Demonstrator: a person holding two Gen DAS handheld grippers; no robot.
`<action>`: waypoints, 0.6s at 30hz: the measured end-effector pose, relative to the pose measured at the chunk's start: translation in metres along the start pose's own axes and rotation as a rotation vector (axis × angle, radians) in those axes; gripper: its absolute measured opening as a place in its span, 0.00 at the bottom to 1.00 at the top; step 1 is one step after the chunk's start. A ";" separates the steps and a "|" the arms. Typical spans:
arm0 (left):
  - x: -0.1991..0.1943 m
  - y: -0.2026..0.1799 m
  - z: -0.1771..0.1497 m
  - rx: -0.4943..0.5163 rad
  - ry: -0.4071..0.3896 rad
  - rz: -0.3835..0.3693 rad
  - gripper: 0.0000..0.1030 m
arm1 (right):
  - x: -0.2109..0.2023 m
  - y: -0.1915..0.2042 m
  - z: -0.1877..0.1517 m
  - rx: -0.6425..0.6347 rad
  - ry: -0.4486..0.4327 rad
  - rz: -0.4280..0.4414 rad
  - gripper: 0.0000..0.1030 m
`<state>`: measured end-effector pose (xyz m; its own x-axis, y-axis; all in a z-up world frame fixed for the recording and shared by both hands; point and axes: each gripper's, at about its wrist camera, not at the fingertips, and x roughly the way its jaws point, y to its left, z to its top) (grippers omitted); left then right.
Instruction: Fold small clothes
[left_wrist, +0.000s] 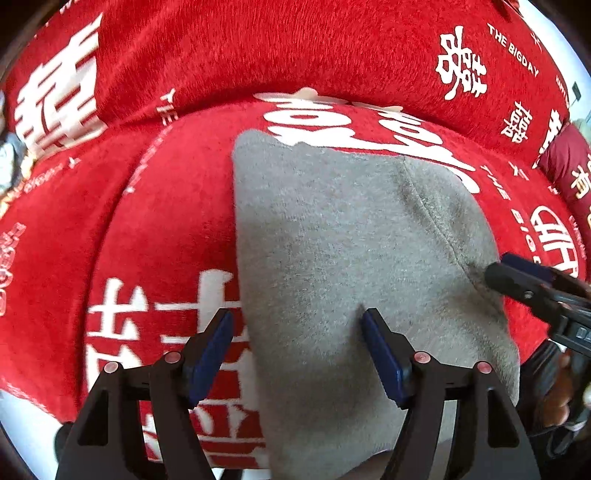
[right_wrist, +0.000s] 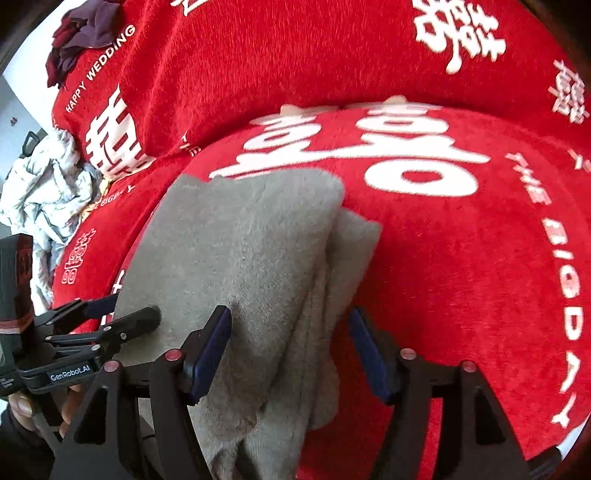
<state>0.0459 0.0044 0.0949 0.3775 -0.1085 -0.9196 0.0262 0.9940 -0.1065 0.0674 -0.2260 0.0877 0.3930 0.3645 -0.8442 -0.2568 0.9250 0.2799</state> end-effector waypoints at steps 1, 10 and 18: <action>-0.004 -0.001 -0.001 0.008 -0.008 0.017 0.71 | -0.008 0.006 -0.001 -0.031 -0.016 -0.013 0.68; -0.011 0.010 -0.010 0.011 -0.029 0.119 0.98 | -0.020 0.085 -0.041 -0.492 -0.016 -0.071 0.72; 0.003 0.018 -0.017 -0.011 0.009 0.111 0.98 | 0.012 0.089 -0.066 -0.553 0.076 -0.046 0.72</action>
<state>0.0316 0.0219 0.0837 0.3692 0.0021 -0.9293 -0.0257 0.9996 -0.0080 -0.0093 -0.1464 0.0727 0.3555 0.2971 -0.8862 -0.6736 0.7387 -0.0225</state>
